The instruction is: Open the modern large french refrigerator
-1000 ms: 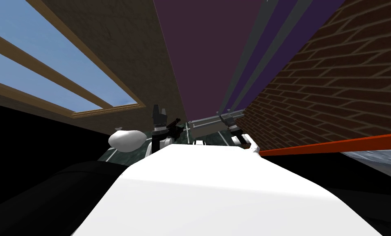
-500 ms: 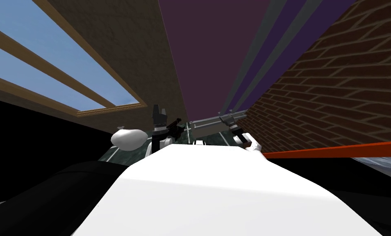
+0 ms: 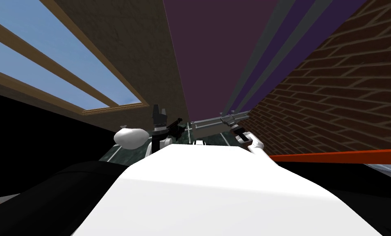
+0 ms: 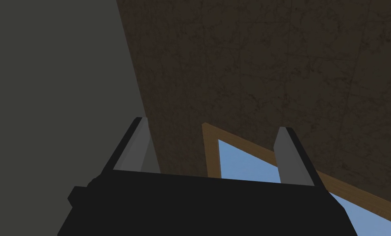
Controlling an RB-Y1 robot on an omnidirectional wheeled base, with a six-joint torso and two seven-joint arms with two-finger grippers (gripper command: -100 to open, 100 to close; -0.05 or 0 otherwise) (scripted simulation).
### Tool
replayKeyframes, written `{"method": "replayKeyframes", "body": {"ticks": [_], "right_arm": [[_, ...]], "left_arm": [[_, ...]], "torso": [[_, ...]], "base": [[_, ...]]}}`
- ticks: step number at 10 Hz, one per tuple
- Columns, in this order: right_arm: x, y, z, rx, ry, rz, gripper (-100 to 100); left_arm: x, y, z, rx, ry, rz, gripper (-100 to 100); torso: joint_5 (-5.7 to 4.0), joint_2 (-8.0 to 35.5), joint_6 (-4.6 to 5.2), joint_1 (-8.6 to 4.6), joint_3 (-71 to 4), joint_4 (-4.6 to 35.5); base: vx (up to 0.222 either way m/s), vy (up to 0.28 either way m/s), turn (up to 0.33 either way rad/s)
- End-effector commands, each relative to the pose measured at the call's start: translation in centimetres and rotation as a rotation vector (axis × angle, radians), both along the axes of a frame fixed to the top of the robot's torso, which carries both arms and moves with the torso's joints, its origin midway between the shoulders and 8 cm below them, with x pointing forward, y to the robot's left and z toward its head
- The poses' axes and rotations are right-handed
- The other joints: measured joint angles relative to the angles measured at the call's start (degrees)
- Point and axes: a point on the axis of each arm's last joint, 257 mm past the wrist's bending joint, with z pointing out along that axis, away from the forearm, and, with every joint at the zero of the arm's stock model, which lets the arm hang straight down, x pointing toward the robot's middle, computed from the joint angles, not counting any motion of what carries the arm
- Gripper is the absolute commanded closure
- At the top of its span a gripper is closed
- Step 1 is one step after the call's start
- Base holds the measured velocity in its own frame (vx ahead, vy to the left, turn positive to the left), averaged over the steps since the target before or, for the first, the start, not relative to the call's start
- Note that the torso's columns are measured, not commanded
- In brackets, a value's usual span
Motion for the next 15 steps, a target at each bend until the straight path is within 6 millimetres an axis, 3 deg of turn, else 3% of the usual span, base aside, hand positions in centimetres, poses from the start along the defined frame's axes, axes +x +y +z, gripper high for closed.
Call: {"method": "replayKeyframes", "body": {"ticks": [1,8,9,11,14,15], "right_arm": [[0.4,-1.3,-0.8,-0.111,0.005,-0.014,-100],[1.4,-5.8,-3.1,-0.409,0.026,-0.047,-100],[1.3,-5.3,-3.0,-0.385,0.026,-0.045,-100],[3.3,-3.2,-4.1,-0.371,0.031,-0.03,-100],[5.5,-2.2,-3.6,-0.364,0.02,-0.027,-100],[6.2,-1.2,-4.5,-0.36,0.034,-0.02,-100]], "left_arm": [[0.0,0.0,0.0,0.0,0.0,0.0,0],[0.0,0.0,0.0,0.0,0.0,0.0,0],[0.0,0.0,0.0,0.0,0.0,0.0,0],[0.0,0.0,0.0,0.0,0.0,0.0,0],[0.0,0.0,0.0,0.0,0.0,0.0,0],[0.0,0.0,0.0,0.0,0.0,0.0,0]], "torso": [[0.01,-0.01,0.0,0.01,-0.01,0.0],[0.0,0.02,0.0,-0.01,0.01,0.01],[0.0,0.02,0.01,-0.01,0.01,0.01],[-0.03,0.1,0.01,-0.1,0.06,0.02],[0.0,0.05,0.01,-0.02,0.03,0.01],[0.01,-0.03,0.0,0.04,-0.02,-0.01]], "base": [[0.017,0.015,0.022],[0.013,0.015,0.032],[0.006,0.006,0.004],[-0.04,-0.035,-0.082],[-0.05,-0.039,-0.028],[-0.036,-0.028,-0.061]]}}
